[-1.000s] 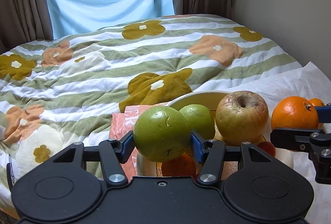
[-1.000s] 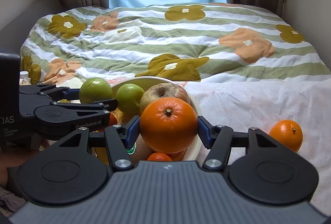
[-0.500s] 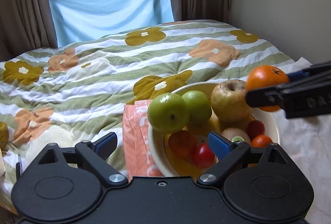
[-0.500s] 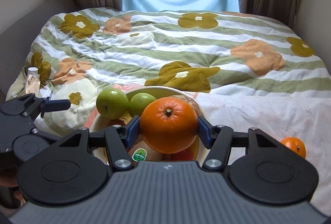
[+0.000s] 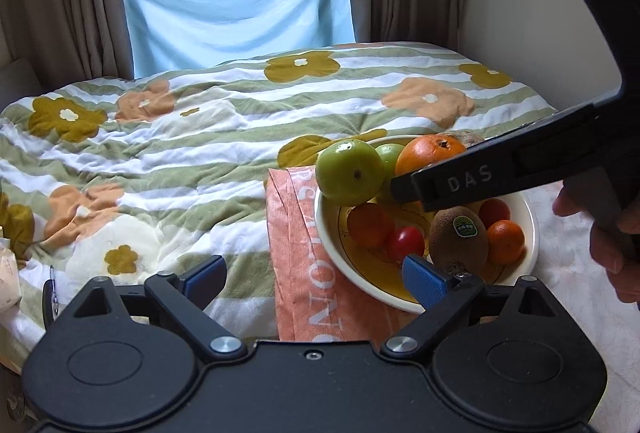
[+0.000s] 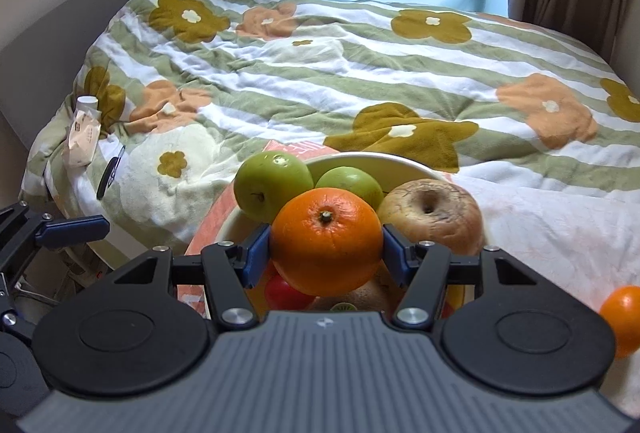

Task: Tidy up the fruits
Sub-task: 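Open the left gripper to drop the apple while the right releases the orange into the bowl, then move the left gripper to the last orange on the cloth and grasp it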

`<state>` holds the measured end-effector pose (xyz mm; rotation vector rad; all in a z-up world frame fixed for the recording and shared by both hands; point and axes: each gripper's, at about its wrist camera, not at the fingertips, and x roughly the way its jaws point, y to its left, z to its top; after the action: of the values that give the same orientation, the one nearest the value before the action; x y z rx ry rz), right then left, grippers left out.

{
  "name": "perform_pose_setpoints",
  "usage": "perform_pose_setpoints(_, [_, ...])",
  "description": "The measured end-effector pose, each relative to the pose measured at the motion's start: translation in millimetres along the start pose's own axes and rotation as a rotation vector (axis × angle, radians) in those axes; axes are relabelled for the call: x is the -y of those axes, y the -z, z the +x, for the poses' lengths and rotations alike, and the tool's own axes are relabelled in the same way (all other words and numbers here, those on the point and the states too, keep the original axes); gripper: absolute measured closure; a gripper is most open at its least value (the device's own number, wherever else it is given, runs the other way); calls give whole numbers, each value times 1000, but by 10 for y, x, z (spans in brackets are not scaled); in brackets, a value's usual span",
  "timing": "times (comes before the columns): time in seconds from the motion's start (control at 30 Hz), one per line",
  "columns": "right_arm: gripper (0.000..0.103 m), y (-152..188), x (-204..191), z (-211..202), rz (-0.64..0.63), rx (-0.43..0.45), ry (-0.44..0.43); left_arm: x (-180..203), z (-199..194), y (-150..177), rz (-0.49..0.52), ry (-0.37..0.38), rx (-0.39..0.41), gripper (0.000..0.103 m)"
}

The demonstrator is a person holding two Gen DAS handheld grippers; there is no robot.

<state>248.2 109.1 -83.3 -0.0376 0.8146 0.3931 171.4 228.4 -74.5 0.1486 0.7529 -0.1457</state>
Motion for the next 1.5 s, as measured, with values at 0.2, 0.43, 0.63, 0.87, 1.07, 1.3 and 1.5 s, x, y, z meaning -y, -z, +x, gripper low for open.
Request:
perform_pose_setpoints(0.2, [13, 28, -64, -14, -40, 24, 5, 9, -26, 14, -1, 5, 4, 6])
perform_pose_setpoints(0.43, [0, 41, -19, -337, -35, 62, 32, 129, -195, -14, 10, 12, 16, 6])
perform_pose_setpoints(0.63, [0, 89, 117, -747, -12, 91, 46, 263, -442, -43, 3, -2, 44, 6])
perform_pose_setpoints(0.87, [0, 200, 358, -1244, -9, 121, 41, 473, -776, -55, -21, -63, 67, 6])
perform_pose_setpoints(1.07, [0, 385, 653, -1641, -25, 132, 28, 779, -1039, 0, -78, -119, 66, 6])
perform_pose_setpoints(1.3, [0, 650, 1109, -1977, -40, 124, 21, 1261, -1223, 23, -123, -166, 62, 6])
perform_pose_setpoints(1.5, [0, 831, 1564, -2125, -36, 117, 18, 1716, -1237, -30, -124, -177, 67, 6])
